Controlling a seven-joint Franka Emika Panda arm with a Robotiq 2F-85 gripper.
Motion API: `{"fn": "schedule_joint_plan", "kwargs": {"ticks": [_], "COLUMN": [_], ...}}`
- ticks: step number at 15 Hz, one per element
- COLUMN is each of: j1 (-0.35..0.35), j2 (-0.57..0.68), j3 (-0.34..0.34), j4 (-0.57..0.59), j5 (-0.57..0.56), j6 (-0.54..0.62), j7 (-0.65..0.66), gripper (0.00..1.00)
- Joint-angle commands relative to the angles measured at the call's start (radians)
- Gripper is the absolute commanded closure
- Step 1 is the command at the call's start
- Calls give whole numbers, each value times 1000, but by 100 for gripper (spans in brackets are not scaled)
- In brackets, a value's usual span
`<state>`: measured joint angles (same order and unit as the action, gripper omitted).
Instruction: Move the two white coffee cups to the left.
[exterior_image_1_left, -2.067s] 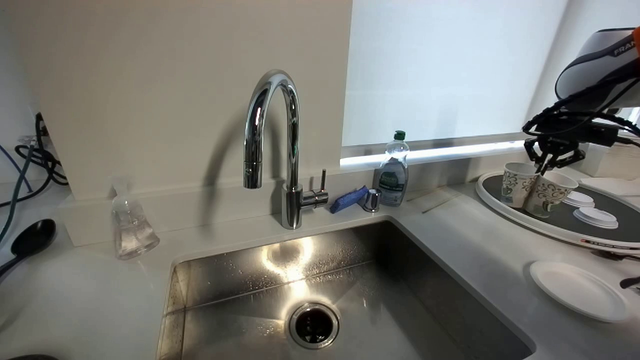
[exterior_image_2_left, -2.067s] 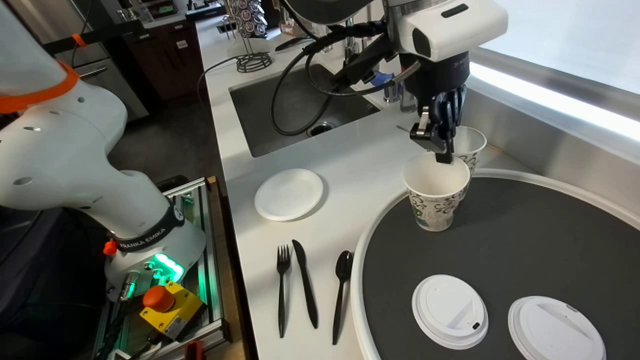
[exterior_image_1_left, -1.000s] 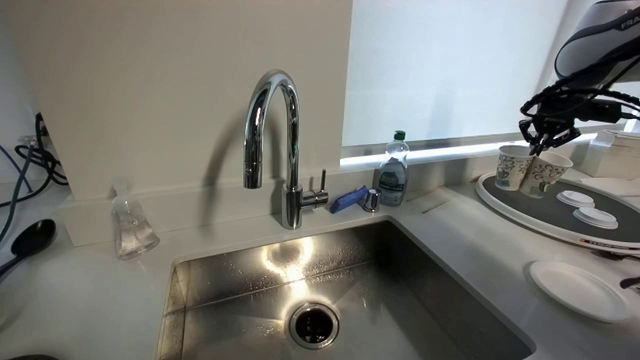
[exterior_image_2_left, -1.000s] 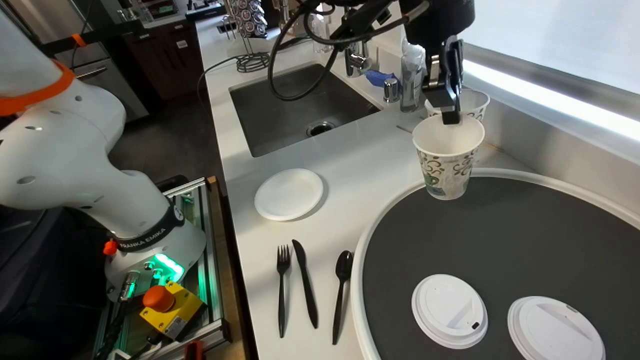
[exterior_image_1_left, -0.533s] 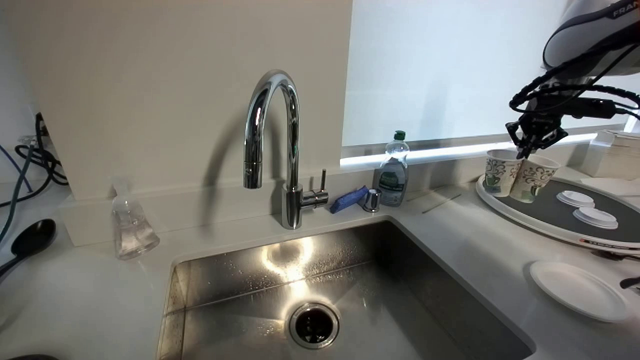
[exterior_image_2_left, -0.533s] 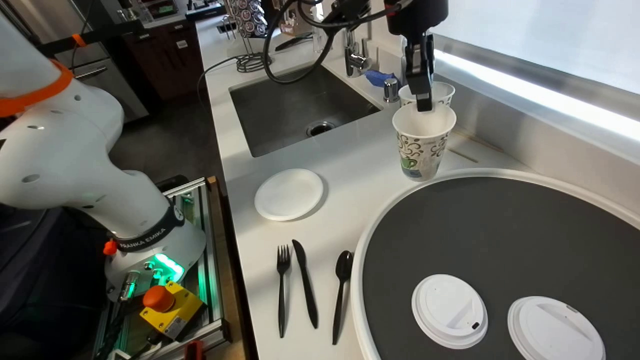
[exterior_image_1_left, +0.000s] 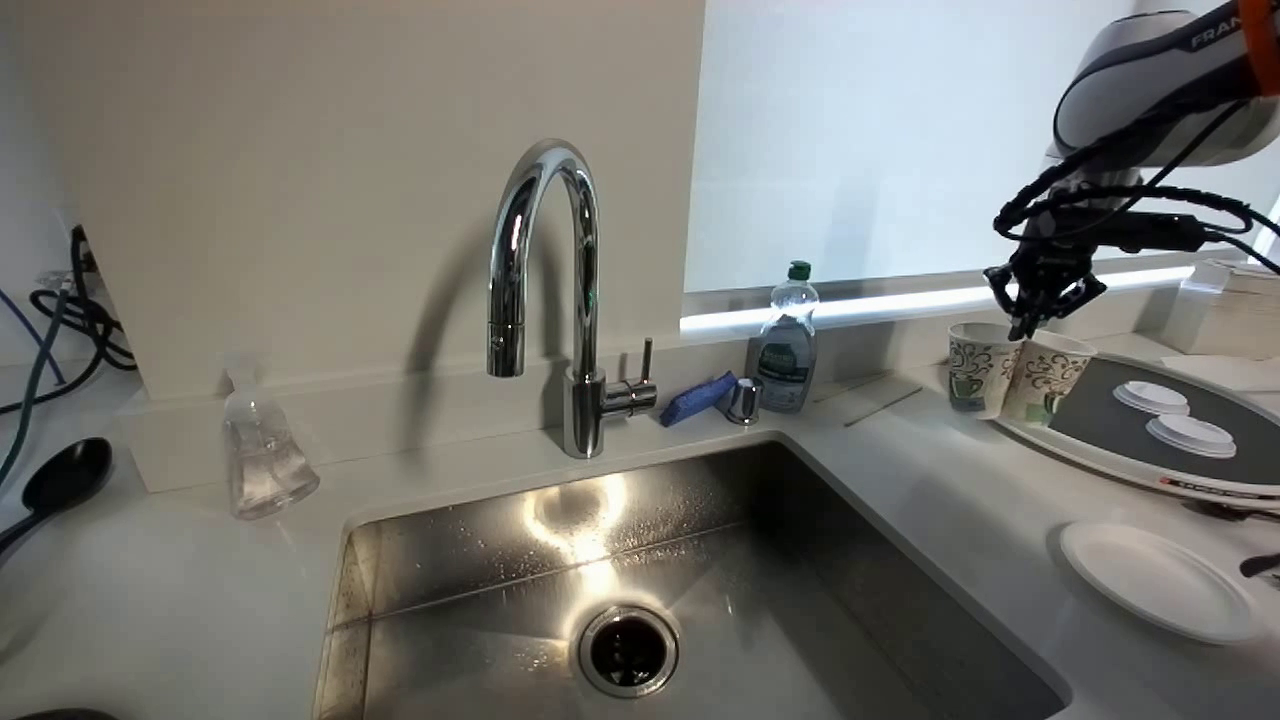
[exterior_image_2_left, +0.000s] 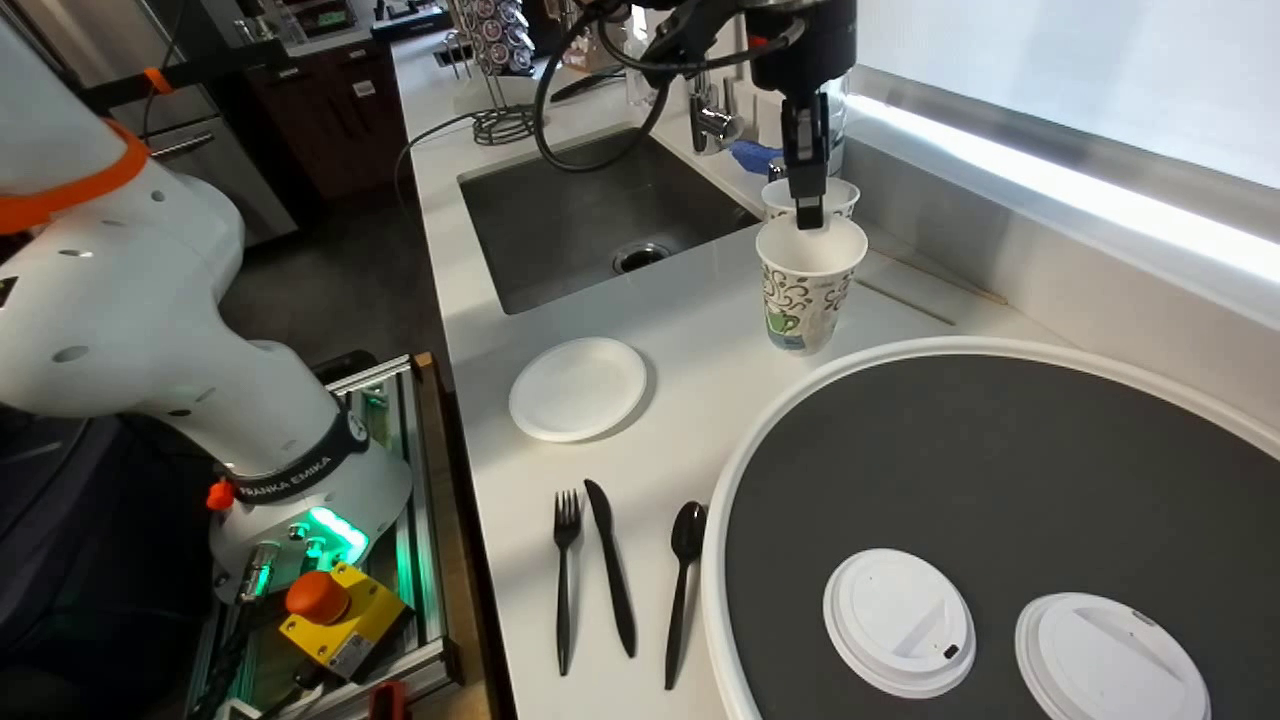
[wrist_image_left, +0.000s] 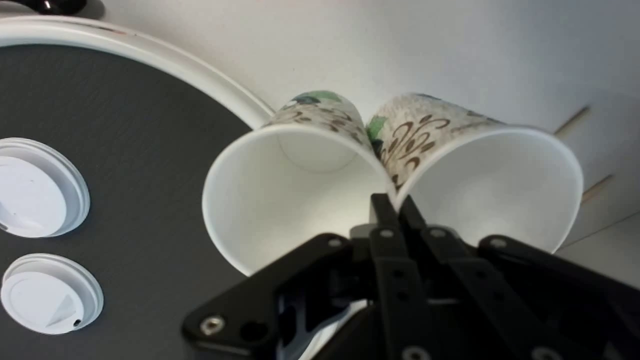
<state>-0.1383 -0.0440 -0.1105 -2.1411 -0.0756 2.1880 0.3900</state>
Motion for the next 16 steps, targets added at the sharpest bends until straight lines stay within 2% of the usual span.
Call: {"fn": "schedule_joint_plan", "kwargs": {"ticks": [1,7,16], "j1": [14,29,35], "j2": [12,32,40], "j3": [7,15,18], "j4": [-26,-55,-62], "j5": [33,40,113], "j6": [-9,6,19], "j7": [-23,-5,14], "gripper": [99,99,99]}}
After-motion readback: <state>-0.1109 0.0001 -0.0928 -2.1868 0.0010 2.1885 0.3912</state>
